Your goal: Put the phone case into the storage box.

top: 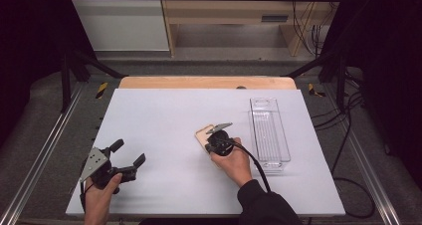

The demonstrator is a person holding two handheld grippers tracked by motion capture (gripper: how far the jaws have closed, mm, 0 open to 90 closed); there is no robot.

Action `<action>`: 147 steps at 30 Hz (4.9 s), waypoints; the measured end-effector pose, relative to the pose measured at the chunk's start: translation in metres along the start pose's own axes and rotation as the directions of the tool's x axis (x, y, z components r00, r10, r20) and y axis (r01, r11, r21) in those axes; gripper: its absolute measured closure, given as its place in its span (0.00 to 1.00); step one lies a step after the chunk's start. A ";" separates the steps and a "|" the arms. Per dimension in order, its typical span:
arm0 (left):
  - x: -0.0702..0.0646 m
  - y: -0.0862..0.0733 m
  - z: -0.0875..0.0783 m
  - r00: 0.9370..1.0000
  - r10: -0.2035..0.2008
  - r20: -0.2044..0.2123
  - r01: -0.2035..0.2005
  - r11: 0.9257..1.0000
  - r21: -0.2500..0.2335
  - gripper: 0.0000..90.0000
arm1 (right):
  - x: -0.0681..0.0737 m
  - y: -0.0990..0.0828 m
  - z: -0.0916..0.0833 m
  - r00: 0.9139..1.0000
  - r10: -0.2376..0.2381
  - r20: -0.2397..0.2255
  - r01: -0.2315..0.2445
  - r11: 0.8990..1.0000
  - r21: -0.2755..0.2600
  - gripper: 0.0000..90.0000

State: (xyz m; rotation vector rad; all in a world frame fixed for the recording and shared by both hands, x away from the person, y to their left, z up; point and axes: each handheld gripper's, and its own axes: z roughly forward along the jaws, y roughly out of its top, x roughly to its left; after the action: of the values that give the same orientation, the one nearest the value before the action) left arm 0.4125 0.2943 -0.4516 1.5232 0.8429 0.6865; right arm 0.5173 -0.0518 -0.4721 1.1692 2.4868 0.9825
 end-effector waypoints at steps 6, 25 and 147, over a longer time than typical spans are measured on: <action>-0.001 0.000 0.001 1.000 0.004 0.003 -0.004 1.000 0.006 0.03 | 0.004 -0.005 -0.003 1.000 0.013 -0.028 -0.013 1.000 -0.001 1.00; -0.004 0.000 0.002 1.000 0.012 0.011 -0.012 1.000 0.013 0.03 | 0.053 -0.021 -0.010 0.975 -0.109 -0.194 0.112 0.994 0.002 1.00; -0.059 0.001 0.029 0.918 0.386 0.086 -0.395 0.908 0.138 0.04 | 0.019 -0.014 -0.082 0.995 0.068 -0.072 -0.075 0.991 -0.107 0.17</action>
State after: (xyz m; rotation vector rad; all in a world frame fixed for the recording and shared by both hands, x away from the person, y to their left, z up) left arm 0.4034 0.2291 -0.4516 1.8680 0.5581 0.8802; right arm 0.4596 -0.0832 -0.4180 1.2170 2.4222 1.1811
